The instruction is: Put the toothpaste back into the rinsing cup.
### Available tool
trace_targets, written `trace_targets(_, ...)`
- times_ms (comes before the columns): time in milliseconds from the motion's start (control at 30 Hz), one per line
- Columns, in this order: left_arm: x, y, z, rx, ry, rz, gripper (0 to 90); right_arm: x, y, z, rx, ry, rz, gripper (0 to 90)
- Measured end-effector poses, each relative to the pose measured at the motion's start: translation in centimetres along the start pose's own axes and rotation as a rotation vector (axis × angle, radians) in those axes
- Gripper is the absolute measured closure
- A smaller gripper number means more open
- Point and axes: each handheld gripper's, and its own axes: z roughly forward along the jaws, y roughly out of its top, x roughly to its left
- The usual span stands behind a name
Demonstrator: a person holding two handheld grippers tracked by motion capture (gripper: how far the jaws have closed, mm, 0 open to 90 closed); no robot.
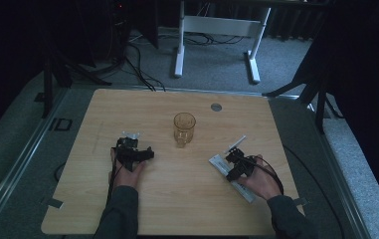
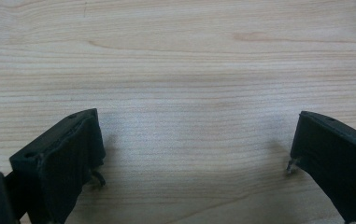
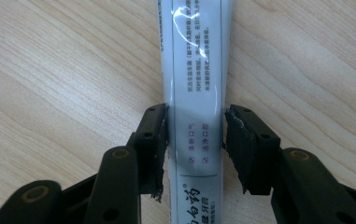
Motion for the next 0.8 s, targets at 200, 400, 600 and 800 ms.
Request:
trace_targets(200,0.0,0.0,0.0,0.000,0.000,0.000,1.9,0.0,0.2,0.3,0.033,0.001,-0.014,57.5)
trace_targets(400,0.0,0.0,0.0,0.000,0.000,0.000,2.0,0.1,0.6,0.8,0.060,0.002,-0.011,57.1)
trace_targets(600,0.0,0.0,0.0,0.000,0.000,0.000,2.0,0.1,0.7,1.0,0.068,-0.001,-0.014,57.0)
trace_targets(800,0.0,0.0,0.0,0.000,0.000,0.000,2.0,0.0,0.8,1.4,0.077,-0.001,-0.012,56.6)
